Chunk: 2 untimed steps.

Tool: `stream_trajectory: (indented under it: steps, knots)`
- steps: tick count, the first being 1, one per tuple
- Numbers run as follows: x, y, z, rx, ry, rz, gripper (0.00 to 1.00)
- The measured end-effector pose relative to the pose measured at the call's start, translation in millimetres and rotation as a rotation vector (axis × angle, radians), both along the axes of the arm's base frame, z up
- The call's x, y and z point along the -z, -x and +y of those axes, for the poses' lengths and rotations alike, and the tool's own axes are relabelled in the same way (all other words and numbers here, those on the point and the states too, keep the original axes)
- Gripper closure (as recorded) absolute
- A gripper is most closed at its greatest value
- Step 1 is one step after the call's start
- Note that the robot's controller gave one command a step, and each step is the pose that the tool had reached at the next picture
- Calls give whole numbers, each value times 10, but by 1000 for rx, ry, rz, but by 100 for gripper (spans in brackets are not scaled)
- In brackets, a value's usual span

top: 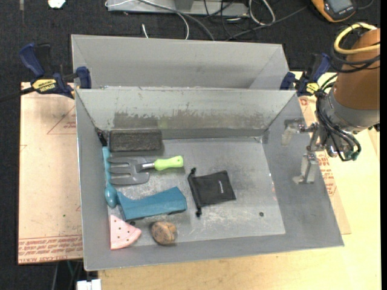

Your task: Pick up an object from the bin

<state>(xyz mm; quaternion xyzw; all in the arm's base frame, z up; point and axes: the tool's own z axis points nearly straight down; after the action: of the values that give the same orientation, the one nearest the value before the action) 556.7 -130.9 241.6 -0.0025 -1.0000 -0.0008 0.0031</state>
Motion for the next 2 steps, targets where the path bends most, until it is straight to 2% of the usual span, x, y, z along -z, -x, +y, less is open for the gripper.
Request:
stream_trajectory:
  steps: [1,2]
  knots:
    - [-49,-15,7,-4,2,-8,0]
    - [58,115,376,114,3,-9,0]
